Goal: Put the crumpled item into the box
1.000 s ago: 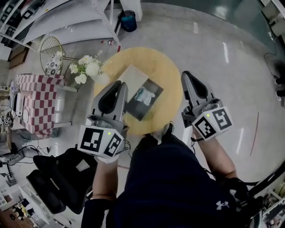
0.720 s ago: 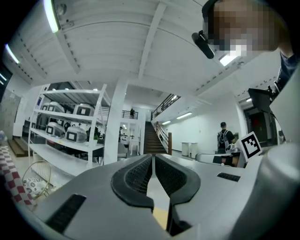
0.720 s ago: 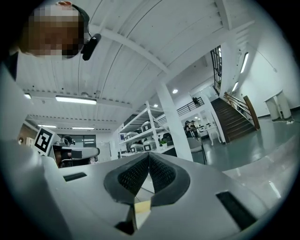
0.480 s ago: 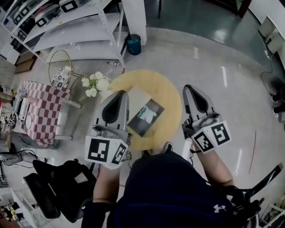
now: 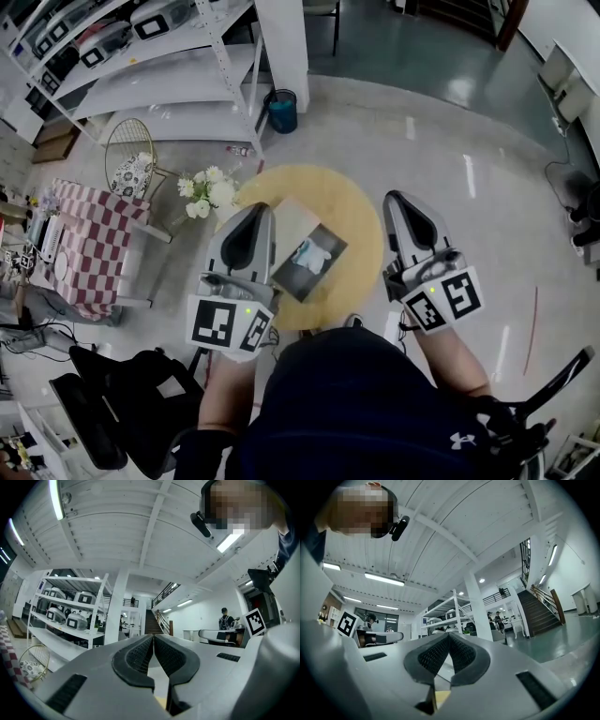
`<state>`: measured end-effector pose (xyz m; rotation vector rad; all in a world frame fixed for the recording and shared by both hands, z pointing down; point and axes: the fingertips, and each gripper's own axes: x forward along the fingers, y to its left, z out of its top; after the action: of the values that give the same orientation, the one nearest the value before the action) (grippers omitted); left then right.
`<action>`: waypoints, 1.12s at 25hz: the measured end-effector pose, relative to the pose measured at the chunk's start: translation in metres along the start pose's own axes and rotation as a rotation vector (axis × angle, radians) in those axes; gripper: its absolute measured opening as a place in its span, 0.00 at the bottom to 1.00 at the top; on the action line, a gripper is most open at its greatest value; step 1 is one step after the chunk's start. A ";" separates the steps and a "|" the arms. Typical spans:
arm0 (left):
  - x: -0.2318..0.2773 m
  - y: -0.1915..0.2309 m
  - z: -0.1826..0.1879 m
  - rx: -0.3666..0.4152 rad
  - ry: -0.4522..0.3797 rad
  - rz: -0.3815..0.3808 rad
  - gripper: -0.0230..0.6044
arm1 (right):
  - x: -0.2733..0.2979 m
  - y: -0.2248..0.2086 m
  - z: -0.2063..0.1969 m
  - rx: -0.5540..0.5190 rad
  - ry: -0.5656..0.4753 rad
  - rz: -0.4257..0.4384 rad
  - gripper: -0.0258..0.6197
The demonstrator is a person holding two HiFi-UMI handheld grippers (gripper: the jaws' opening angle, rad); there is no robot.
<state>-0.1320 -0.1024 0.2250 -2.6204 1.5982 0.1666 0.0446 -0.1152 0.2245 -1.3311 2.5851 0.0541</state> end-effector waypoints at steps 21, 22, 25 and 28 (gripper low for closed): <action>0.014 0.008 -0.012 -0.012 0.018 -0.018 0.08 | 0.010 0.000 -0.012 0.008 0.032 0.006 0.04; 0.014 0.008 -0.013 -0.014 0.020 -0.019 0.08 | 0.011 0.000 -0.013 0.007 0.033 0.007 0.04; 0.016 0.010 -0.015 -0.018 0.026 -0.018 0.08 | 0.013 0.000 -0.014 0.001 0.038 0.008 0.04; 0.016 0.011 -0.019 -0.022 0.034 -0.018 0.08 | 0.014 0.000 -0.016 0.003 0.044 0.007 0.04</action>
<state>-0.1332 -0.1239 0.2414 -2.6675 1.5920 0.1409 0.0340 -0.1290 0.2367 -1.3374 2.6251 0.0217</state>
